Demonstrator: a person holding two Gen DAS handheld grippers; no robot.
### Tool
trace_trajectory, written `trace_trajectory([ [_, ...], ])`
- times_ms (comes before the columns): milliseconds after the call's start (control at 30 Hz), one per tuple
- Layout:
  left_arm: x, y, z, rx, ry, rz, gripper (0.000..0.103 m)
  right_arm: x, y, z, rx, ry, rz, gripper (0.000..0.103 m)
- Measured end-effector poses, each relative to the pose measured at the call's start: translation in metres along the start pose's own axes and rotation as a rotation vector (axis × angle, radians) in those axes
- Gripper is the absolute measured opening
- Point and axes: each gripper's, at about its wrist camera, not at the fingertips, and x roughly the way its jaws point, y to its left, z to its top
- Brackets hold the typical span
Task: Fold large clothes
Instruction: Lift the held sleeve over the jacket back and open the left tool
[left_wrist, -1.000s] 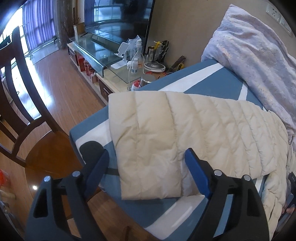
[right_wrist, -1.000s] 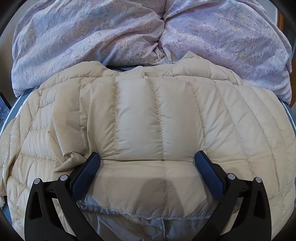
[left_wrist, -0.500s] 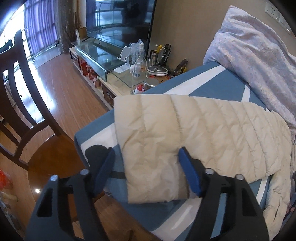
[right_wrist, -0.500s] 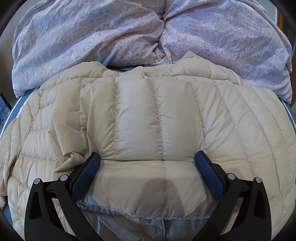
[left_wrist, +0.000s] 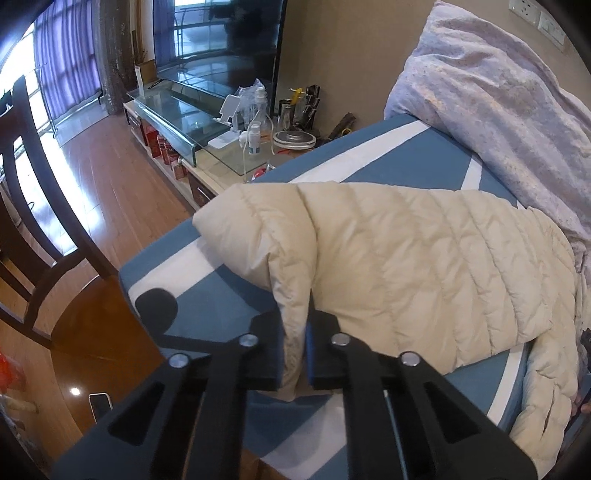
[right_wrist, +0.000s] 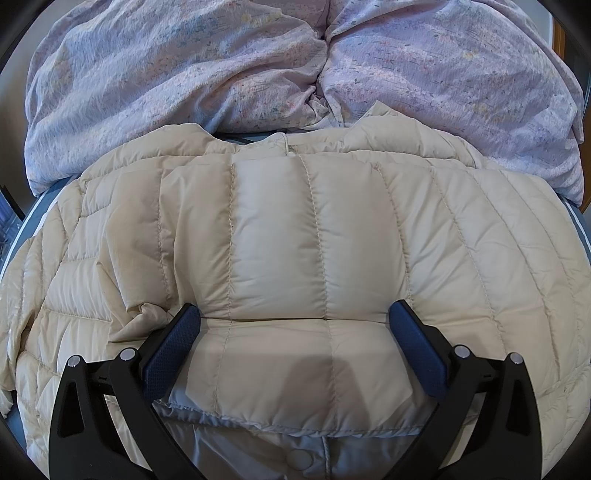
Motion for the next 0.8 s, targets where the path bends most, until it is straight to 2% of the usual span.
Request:
trace_trajectory([
  [233,-0.021,-0.028,0.017,0.066,-0.051,-0.028,0.005,0.000,-0.002,0.000,0.002,-0.001,0.002,0.102],
  [400,-0.049,-0.072,0.035,0.137,-0.106,-0.092,0.005,-0.001,0.000,0.000,-0.003,0.001,0.004,0.102],
  [633,-0.087,-0.168,0.045,0.259,-0.129,-0.298,0.005,-0.004,-0.001,0.007,-0.014,0.048,0.015,0.102],
  [800,-0.101,-0.257,0.023,0.391,-0.104,-0.432,0.005,-0.024,-0.020,0.009,0.017,0.051,0.064,0.102],
])
